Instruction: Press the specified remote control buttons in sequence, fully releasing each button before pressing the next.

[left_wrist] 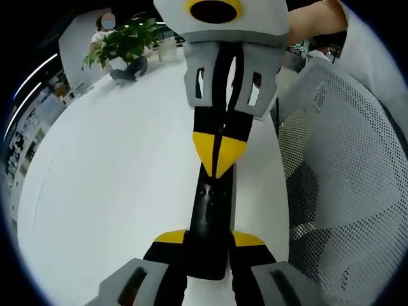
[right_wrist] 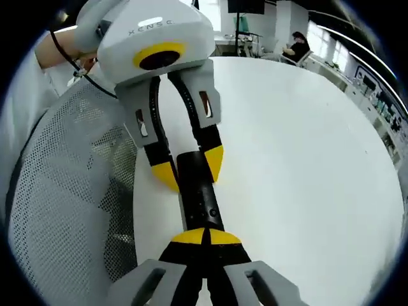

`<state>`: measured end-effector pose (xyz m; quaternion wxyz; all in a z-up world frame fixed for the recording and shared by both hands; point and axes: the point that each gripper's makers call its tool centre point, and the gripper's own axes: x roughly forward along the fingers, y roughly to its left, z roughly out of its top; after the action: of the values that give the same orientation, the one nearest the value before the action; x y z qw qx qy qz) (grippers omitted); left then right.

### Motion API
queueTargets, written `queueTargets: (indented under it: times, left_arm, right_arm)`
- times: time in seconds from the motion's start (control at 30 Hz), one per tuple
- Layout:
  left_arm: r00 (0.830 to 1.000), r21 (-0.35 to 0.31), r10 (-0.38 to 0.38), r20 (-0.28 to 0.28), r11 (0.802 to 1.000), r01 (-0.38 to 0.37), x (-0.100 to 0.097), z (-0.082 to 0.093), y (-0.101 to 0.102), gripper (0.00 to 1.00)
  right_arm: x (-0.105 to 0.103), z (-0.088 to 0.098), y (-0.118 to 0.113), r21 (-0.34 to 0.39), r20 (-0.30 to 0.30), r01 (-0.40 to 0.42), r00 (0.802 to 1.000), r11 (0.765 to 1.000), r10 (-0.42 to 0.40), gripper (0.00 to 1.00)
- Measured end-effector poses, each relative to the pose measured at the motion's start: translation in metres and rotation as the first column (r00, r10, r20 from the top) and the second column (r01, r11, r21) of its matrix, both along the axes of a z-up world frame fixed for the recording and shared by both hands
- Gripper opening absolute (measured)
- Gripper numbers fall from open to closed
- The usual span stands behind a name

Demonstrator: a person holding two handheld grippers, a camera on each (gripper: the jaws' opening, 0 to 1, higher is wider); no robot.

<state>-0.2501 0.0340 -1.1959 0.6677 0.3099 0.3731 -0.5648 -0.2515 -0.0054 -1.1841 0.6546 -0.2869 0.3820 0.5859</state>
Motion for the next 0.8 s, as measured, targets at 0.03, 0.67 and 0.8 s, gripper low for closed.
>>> queueTargets:
  times: [0.03, 0.67, 0.8]
  left_arm:
    - [1.0, -0.001, 0.002, 0.0, 1.0, -0.002, 0.0, -0.0001, 0.0, 0.23]
    - [1.0, -0.006, 0.008, 0.003, 1.0, -0.008, -0.0006, -0.001, 0.0001, 0.23]
    - [1.0, 0.001, 0.015, 0.0, 1.0, -0.015, -0.0009, -0.0007, 0.0001, 0.23]
  right_arm:
    - [-0.0001, 0.0005, 0.0003, 0.003, 0.001, 0.003, 1.0, 1.0, -0.003, 0.0]
    - [0.001, -0.0007, 0.0068, -0.063, 0.151, -0.041, 0.987, 0.997, 0.05, 0.0]
    - [0.0005, 0.0007, 0.0068, -0.046, 0.157, -0.004, 0.987, 0.999, 0.012, 0.0]
